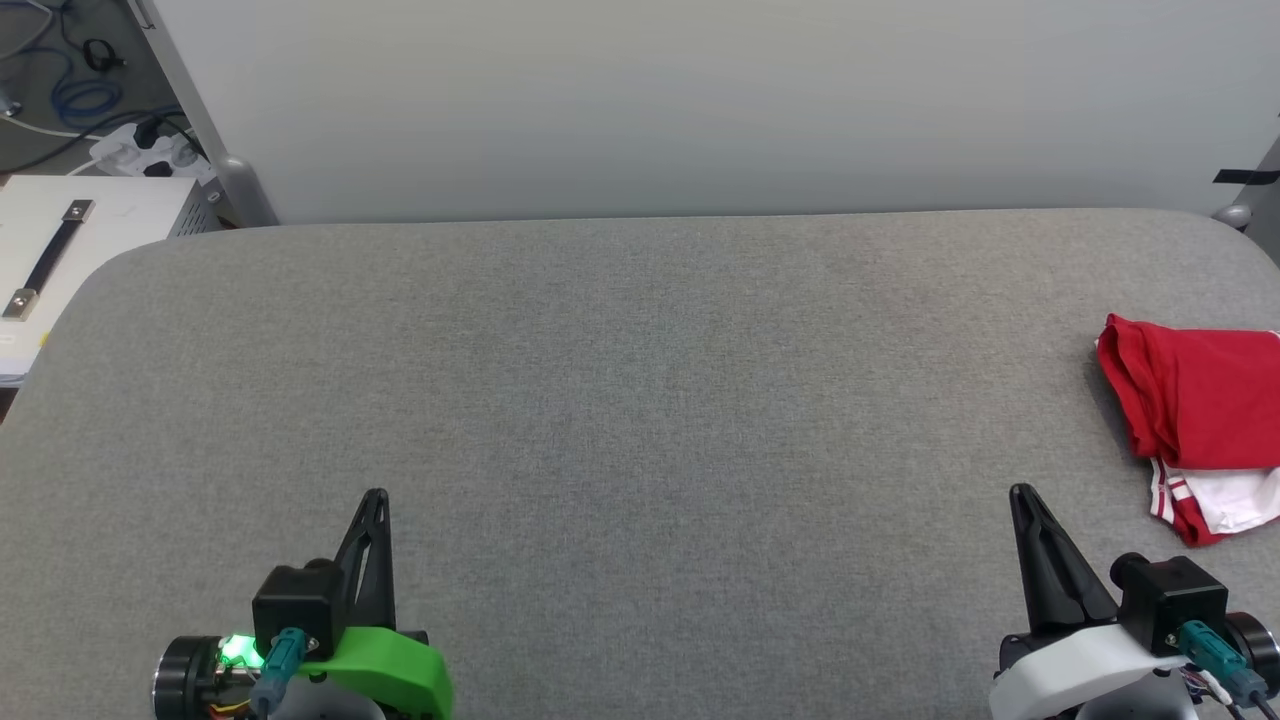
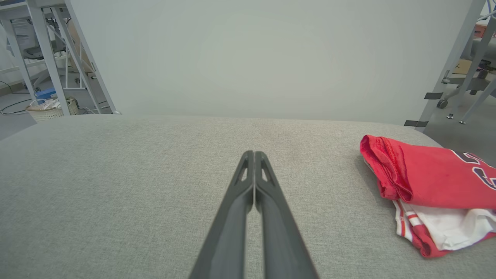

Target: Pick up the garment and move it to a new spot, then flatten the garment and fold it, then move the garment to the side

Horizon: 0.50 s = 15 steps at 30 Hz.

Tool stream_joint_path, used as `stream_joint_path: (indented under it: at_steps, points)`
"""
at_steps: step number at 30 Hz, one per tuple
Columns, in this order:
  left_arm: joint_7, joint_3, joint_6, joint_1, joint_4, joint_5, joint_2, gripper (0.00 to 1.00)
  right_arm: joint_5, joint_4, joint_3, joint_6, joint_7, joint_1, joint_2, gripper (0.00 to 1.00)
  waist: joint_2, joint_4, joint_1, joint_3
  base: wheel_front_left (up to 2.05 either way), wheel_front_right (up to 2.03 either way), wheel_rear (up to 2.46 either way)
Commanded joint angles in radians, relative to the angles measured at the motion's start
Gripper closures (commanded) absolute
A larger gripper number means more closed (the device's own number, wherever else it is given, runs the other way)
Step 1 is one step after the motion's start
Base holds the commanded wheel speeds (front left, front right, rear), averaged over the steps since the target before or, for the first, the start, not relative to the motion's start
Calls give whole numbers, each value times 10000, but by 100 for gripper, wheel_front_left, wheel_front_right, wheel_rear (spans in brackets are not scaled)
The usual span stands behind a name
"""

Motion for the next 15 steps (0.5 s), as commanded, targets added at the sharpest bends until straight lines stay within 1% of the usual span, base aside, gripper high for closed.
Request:
stream_joint_path:
  at_steps: [1, 15]
  points:
    - [63, 49, 4, -248, -41, 108, -70, 100, -106, 48, -4, -4, 88, -172, 46, 100, 0, -7, 0, -1, 0, 0, 0]
    - [343, 77, 5, -364, -92, 158, -122, 100, -269, 114, -7, -5, 364, -357, 65, 100, 0, -84, 0, -12, 0, 0, 0]
